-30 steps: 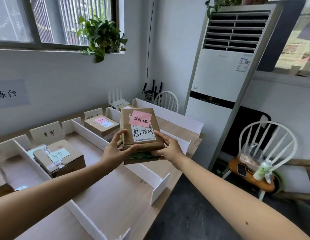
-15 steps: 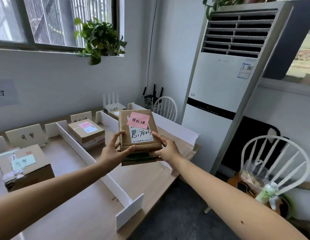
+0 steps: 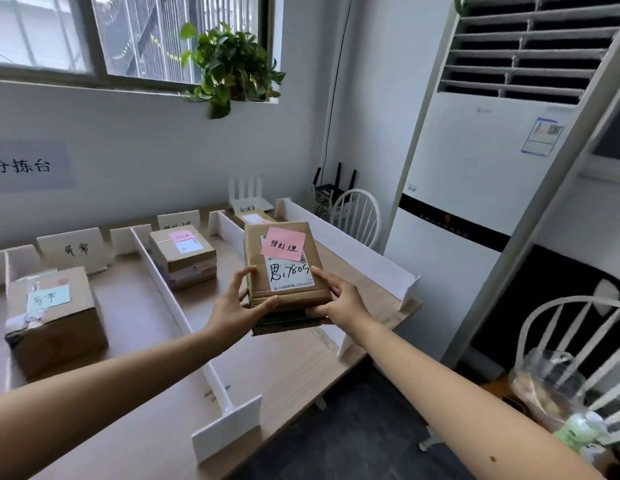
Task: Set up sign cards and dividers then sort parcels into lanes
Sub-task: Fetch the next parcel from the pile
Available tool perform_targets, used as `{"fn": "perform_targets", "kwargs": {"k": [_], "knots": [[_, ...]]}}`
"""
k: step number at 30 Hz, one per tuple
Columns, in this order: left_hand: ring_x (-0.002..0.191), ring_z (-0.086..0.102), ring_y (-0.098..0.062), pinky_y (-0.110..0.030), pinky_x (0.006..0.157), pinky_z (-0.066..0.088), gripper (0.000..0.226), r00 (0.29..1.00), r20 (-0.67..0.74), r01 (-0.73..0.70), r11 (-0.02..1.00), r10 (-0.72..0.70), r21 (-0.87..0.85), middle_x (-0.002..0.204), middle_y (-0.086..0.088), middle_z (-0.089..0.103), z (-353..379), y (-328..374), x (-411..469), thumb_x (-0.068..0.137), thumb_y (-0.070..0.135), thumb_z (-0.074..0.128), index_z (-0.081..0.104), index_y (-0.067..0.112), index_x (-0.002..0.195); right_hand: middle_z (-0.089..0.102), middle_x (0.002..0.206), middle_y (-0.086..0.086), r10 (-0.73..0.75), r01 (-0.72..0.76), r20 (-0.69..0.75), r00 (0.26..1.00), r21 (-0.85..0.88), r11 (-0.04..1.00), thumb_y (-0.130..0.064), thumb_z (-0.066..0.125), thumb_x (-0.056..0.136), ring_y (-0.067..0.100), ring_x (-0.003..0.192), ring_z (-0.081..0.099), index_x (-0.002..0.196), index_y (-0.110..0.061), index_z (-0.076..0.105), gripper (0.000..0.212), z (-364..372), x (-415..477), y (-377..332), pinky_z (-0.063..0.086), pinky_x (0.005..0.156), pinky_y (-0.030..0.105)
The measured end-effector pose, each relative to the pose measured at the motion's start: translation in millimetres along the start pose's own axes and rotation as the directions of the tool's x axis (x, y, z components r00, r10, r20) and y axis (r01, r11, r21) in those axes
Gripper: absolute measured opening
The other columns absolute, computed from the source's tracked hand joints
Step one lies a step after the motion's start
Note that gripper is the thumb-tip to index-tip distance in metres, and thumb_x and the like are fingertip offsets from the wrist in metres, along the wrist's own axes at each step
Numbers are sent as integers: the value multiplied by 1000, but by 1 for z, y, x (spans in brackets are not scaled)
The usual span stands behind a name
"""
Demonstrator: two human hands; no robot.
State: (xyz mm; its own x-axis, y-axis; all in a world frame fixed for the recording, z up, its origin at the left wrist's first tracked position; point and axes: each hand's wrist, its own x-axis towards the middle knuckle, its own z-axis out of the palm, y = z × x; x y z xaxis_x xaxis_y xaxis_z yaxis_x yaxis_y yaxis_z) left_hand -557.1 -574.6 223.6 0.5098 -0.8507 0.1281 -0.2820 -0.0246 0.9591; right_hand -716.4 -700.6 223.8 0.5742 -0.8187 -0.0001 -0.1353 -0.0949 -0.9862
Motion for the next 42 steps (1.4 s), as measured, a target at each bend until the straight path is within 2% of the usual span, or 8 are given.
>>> {"fn": "perform_targets", "kwargs": {"k": [4,18,25,30,32,36,38,42], "knots": [[106,46,-10,-1,51,42,65,1000,-24,15,1000,-15,-2,134,-12,52,11,-3,12,82,19,72,36,25,135,60,127,-6,11,-10,23,1000,-21,1000,-2,75,53,16,116,57,110,-57,61,81,-8,17,6,55,90,45],[106,48,-10,-4,54,47,65,998,-53,45,999,-45,-6,135,-12,52,42,-22,107,81,21,72,35,28,134,57,128,-2,27,-28,140,990,9,1000,14,68,70,18,114,55,131,-38,54,81,-44,116,15,57,85,39],[114,51,-17,-5,55,47,67,995,-91,47,998,-43,41,137,-10,52,48,-38,167,78,30,73,33,33,132,60,126,-4,8,-7,172,985,-10,1000,14,66,68,20,116,56,120,-46,56,81,-51,186,20,58,85,38],[102,48,-10,-4,52,45,65,991,-122,65,997,-61,29,134,-11,53,50,-47,200,81,20,72,34,25,135,58,126,-4,20,-18,205,979,-8,1000,18,62,70,19,115,55,130,-36,55,81,-48,224,22,58,76,28],[102,49,-10,-4,57,44,68,986,-147,81,996,-75,35,134,-12,53,47,-49,210,80,21,74,34,25,135,58,128,-3,20,-18,227,974,-9,1000,18,62,69,20,117,54,127,-39,56,82,-44,240,24,57,75,27],[115,53,-20,-19,81,45,83,969,-219,130,990,-115,56,135,-9,53,34,-62,226,65,49,80,36,33,133,56,131,0,45,-47,304,952,2,999,19,60,70,22,119,53,130,-35,55,81,-29,270,26,57,74,28],[121,52,-26,-26,85,47,80,964,-234,146,988,-130,54,136,-9,53,27,-70,235,64,53,78,36,38,130,54,132,0,54,-60,343,938,6,998,20,60,72,23,119,52,133,-31,53,80,-21,284,28,58,77,28],[118,52,-20,-28,87,50,80,951,-269,172,984,-154,43,134,-7,54,15,-88,253,61,56,80,35,42,125,53,131,-1,78,-95,417,906,21,995,19,62,74,23,119,50,134,-30,52,78,-2,316,39,58,76,26]]}}
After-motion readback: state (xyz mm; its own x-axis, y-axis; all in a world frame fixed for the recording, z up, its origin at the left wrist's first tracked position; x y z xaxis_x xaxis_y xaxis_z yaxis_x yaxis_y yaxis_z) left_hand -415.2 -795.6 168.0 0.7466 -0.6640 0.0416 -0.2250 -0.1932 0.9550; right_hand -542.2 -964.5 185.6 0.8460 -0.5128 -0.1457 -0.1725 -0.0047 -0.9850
